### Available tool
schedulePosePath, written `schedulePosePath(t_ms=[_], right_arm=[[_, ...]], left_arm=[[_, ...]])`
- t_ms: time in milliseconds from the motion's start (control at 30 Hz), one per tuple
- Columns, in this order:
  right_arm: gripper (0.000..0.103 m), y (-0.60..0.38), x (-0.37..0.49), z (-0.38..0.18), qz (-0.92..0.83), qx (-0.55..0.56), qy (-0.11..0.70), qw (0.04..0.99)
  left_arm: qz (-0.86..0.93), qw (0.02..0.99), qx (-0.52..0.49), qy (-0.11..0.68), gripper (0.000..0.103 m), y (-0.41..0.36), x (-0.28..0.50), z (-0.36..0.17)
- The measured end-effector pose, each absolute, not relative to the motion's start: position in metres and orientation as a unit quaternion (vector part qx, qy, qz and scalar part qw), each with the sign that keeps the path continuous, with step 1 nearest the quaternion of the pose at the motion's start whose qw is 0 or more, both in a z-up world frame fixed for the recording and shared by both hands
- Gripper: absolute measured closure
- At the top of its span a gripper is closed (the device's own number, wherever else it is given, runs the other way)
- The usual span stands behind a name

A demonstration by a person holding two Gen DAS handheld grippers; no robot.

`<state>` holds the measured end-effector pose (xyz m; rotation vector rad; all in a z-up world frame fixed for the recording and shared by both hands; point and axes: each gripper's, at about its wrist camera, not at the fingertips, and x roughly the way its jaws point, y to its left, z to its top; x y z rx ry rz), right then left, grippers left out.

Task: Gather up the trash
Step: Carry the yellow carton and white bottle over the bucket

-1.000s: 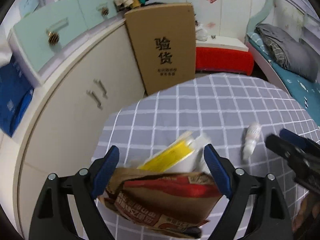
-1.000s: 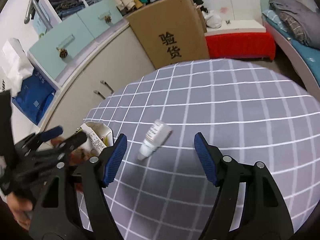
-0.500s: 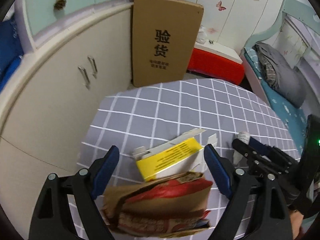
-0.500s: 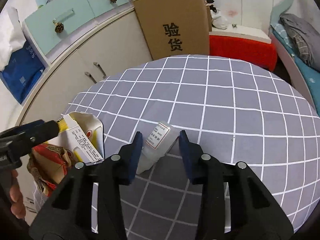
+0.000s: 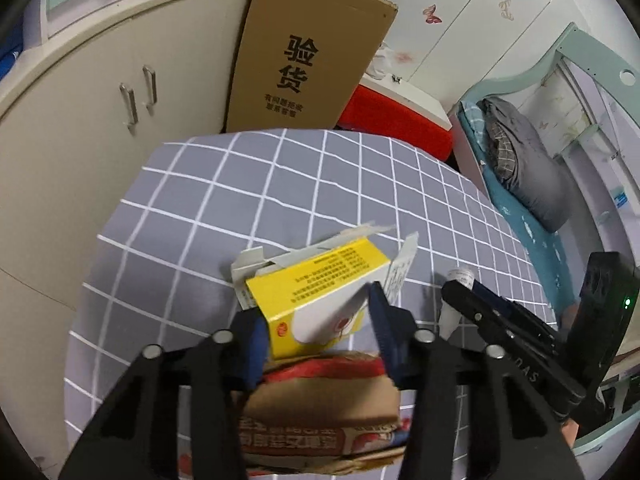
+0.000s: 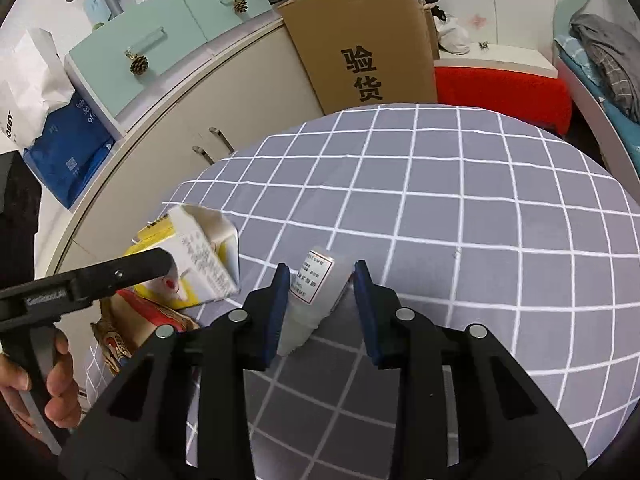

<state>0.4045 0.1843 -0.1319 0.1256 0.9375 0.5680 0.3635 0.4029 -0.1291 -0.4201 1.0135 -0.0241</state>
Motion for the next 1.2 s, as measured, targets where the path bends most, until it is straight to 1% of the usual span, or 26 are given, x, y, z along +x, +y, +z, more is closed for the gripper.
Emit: schedulePosePath(t_ms=[100, 167, 200, 267, 300, 333, 533, 667, 967, 1200], right_arm=[[0.070, 0.178, 0.403, -0.132, 0.271, 0.064, 0.444, 0.851], [0.070, 0.176, 0.403, -0.131, 0.271, 0.068, 0.442, 0.852], [0.070, 0.175, 0.402, -0.130, 0.270, 0.069, 0.441, 0.853], [0.070, 0.172, 0.401, -0.128, 0.270, 0.072, 0.436, 0.856], [0.070, 0.170, 0.399, -0.127, 0.270, 0.075, 0.434, 0.856], [0.070, 0.167, 0.397, -0.125, 0.272, 0.080, 0.431, 0.856], [0.070, 0.137, 0.383, -0.113, 0.277, 0.099, 0.415, 0.861], [0.070, 0.104, 0.369, -0.101, 0.273, 0.115, 0.403, 0.866], [0.070, 0.008, 0.329, -0.078, 0.248, 0.155, 0.371, 0.881], [0.070, -0.087, 0.290, -0.076, 0.212, 0.195, 0.350, 0.892]], left_arm=[[-0.029, 0.851, -0.204, 0.484, 0.062, 0.399, 0.364, -0.133], [-0.041, 0.848, -0.213, 0.484, 0.068, 0.394, 0.365, -0.137], [-0.044, 0.847, -0.213, 0.485, 0.082, 0.391, 0.365, -0.138], [-0.051, 0.848, -0.222, 0.478, 0.088, 0.387, 0.365, -0.140], [-0.058, 0.851, -0.223, 0.471, 0.095, 0.384, 0.364, -0.138], [-0.066, 0.857, -0.222, 0.460, 0.100, 0.379, 0.363, -0.132], [-0.081, 0.894, -0.172, 0.407, 0.100, 0.335, 0.348, -0.094], [-0.099, 0.900, -0.152, 0.395, 0.100, 0.295, 0.338, -0.080], [-0.151, 0.888, -0.114, 0.418, 0.100, 0.186, 0.320, -0.084], [-0.187, 0.877, -0.073, 0.436, 0.100, 0.088, 0.306, -0.088]])
